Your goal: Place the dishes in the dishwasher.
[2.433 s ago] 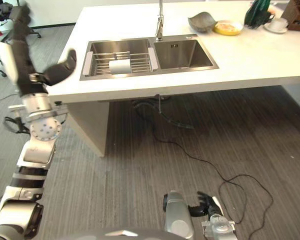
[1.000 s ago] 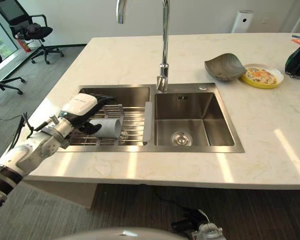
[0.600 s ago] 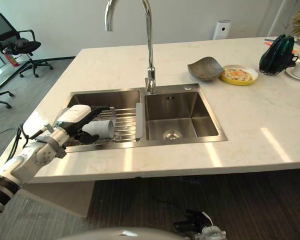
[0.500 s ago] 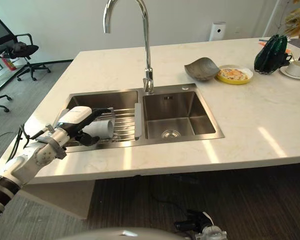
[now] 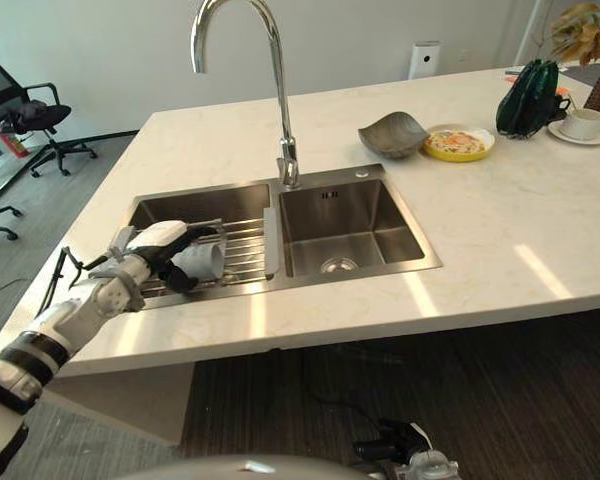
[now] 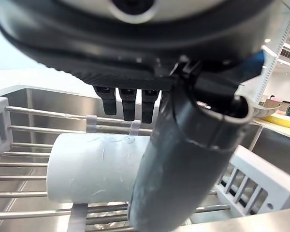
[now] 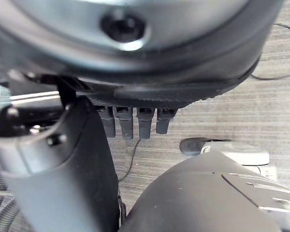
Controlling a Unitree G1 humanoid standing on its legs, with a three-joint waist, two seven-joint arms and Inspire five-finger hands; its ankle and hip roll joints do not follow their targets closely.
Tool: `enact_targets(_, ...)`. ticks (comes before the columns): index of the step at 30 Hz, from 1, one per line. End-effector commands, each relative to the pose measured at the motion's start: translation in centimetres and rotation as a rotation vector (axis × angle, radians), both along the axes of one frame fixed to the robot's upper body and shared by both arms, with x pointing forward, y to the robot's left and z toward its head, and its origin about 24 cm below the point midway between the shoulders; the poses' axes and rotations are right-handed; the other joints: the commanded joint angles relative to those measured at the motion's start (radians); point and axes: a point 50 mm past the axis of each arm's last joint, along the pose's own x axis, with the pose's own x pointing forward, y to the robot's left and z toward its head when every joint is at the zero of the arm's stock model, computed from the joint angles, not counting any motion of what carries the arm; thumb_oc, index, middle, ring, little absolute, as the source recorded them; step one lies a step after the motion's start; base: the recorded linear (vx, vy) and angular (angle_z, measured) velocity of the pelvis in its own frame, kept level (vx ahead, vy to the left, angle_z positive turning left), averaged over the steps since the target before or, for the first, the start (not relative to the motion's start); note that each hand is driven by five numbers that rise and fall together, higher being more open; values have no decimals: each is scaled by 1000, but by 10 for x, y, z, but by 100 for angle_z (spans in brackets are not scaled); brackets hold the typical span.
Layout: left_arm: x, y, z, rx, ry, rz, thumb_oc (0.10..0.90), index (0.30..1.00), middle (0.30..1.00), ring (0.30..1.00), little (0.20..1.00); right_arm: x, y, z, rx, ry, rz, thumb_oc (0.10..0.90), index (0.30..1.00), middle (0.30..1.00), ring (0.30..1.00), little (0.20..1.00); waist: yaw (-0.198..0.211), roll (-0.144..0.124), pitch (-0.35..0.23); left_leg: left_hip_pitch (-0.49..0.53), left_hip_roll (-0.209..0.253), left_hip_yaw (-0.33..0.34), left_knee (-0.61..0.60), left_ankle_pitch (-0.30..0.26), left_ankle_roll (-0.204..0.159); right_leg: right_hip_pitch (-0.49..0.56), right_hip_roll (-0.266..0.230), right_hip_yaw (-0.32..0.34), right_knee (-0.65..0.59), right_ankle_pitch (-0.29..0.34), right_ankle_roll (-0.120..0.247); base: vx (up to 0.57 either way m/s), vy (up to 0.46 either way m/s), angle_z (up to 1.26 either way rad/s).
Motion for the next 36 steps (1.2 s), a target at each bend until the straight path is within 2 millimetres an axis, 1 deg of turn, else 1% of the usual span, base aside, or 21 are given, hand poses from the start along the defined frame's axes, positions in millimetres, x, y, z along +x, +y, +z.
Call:
enact_targets(1, 38, 19, 80, 58, -244, 83, 800, 900, 900, 900, 900, -11, -2, -3, -23, 70, 77, 800, 900, 900, 900, 900, -15, -52, 29, 55, -5, -22, 8, -57, -24, 43, -4, -55, -81, 47, 28, -1, -8, -3)
enact_targets(2, 38, 19, 80, 58, -244, 83, 800, 900, 900, 900, 900, -11, -2, -3, -23, 70, 77, 800, 900, 900, 900, 900, -15, -52, 29, 55, -5, -22, 8, -57, -24, 43, -4, -55, -81, 47, 28, 37, -24, 0)
enact_targets(3, 48, -1, 76, 84, -190, 25, 800, 900, 900, 900, 900, 56, -31, 21, -110, -18, 55, 800, 900, 900, 900, 900, 8, -56, 18, 56, -3, -29, 8, -56, -24, 52, -6, -65, -84, 44, 28, 0, -52, -1)
enact_targets(4, 45, 22, 71, 106, -152, 103, 800, 900, 900, 900, 900, 5, -51, 18, -73, 6, 58, 800, 900, 900, 900, 900, -29, -67, 27, 58, -5, -22, 8, -55, -28, 48, -2, -58, -82, 47, 28, -25, -59, -1)
enact_targets(6, 44, 48, 70, 110, -110, 217, 800, 900, 900, 900, 900, -19, -66, 27, -80, -12, 79, 800, 900, 900, 900, 900, -60, -66, 31, 58, -3, -8, 8, -54, -31, 36, 2, -47, -76, 52, 31, -83, -28, 20)
enact_targets(7, 43, 54, 72, 111, -98, 246, 800, 900, 900, 900, 900, -27, -65, 28, -68, -5, 100, 800, 900, 900, 900, 900, -66, -67, 35, 55, -2, -4, 8, -52, -31, 29, 4, -43, -73, 52, 32, -82, -9, -9)
enact_targets(8, 34, 79, 54, 124, -11, 365, 800, 900, 900, 900, 900, -39, -59, 25, -43, 32, 131, 800, 900, 900, 900, 900, -73, -67, 36, 52, -3, 0, 8, -50, -32, 22, 4, -37, -68, 52, 32, -56, -4, -26)
enact_targets(11, 32, 82, 46, 117, 20, 404, 800, 900, 900, 900, 900, -42, -57, 22, -36, 51, 135, 800, 900, 900, 900, 900, -77, -66, 36, 52, -2, 3, 8, -49, -32, 19, 5, -34, -66, 53, 32, -22, -6, -28)
enact_targets(13, 16, 103, 27, 139, 117, 517, 800, 900, 900, 900, 900, -41, -55, 19, -34, 76, 139, 800, 900, 900, 900, 900, -87, -63, 33, 54, -5, 11, 8, -51, -32, 13, 10, -22, -63, 56, 32, -8, -7, -11)
enact_targets(14, 6, 111, 18, 132, 166, 563, 400, 300, 300, 300, 300, -41, -54, 18, -32, 84, 137, 800, 900, 900, 900, 900, -88, -63, 32, 56, -5, 14, 8, -52, -32, 12, 11, -19, -63, 57, 32, 1, -7, -15)
enact_targets(17, -8, 123, 6, 115, 226, 616, 400, 300, 300, 300, 300, -43, -54, 16, -34, 106, 132, 800, 900, 900, 900, 900, -93, -61, 30, 61, -5, 23, 8, -53, -31, 8, 14, -9, -61, 59, 30, 7, -1, -18)
enact_targets(19, -11, 125, 6, 59, 191, 629, 400, 300, 300, 300, 300, -50, -53, 13, -29, 132, 123, 800, 900, 900, 900, 900, -91, -60, 30, 63, -4, 27, 8, -54, -30, 5, 15, -3, -60, 60, 30, -7, 4, -16)
enact_targets(23, 0, 118, 21, -5, 56, 597, 400, 300, 300, 300, 300, -56, -49, 11, -24, 144, 113, 800, 900, 900, 900, 900, -85, -62, 31, 59, -5, 20, 8, -54, -29, 5, 13, -9, -60, 58, 29, -3, 1, -2)
enact_targets(27, 25, 87, 72, -215, -337, 464, 400, 300, 300, 300, 300, -49, -42, 11, -12, 71, 86, 800, 900, 900, 900, 900, -63, -78, 35, 49, -5, -8, 8, -55, -27, 9, 8, -31, -55, 53, 28, -16, -16, 6)
enact_targets(28, 25, 87, 72, -215, -337, 464, 400, 300, 300, 300, 300, -49, -42, 11, -12, 71, 86, 800, 900, 900, 900, 900, -63, -78, 35, 49, -5, -8, 8, -55, -27, 9, 8, -31, -55, 53, 28, -8, -24, 26)
enact_targets(29, 24, 72, 89, -385, -501, 419, 400, 300, 300, 300, 300, -47, -38, 11, -11, 40, 71, 800, 900, 900, 900, 900, -52, -87, 36, 46, -6, -20, 8, -55, -27, 13, 5, -40, -54, 51, 27, -1, -14, 24)
enact_targets(30, 24, 72, 89, -385, -501, 419, 400, 300, 300, 300, 300, -47, -38, 11, -11, 40, 71, 800, 900, 900, 900, 900, -52, -87, 36, 46, -6, -20, 8, -55, -27, 13, 5, -40, -54, 51, 27, 3, -28, 37)
enact_targets(31, 21, 56, 104, -614, -669, 397, 400, 300, 300, 300, 300, -41, -35, 11, -21, 14, 62, 800, 900, 900, 900, 900, -43, -93, 35, 43, -5, -30, 8, -56, -27, 18, 2, -49, -54, 48, 25, 11, -20, 15)
enact_targets(32, 18, 49, 115, -696, -761, 380, 400, 300, 300, 300, 300, -38, -35, 11, -39, 2, 59, 800, 900, 900, 900, 900, -37, -94, 32, 42, -5, -35, 8, -57, -27, 19, 0, -53, -55, 46, 24, 11, -20, 19)
enact_targets(33, 18, 49, 115, -696, -761, 383, 400, 300, 300, 300, 300, -38, -36, 11, -42, 3, 60, 800, 900, 900, 900, 900, -39, -92, 32, 43, -5, -36, 8, -58, -27, 20, 0, -53, -55, 46, 24, 8, -14, 11)
enact_targets(36, 8, 31, 138, -986, -920, 319, 400, 300, 300, 300, 300, -23, -40, 15, -120, -33, 87, 800, 900, 900, 900, 900, -24, -89, 31, 40, -4, -50, 8, -57, -25, 26, 2, -59, -54, 42, 21, 5, -20, 11)
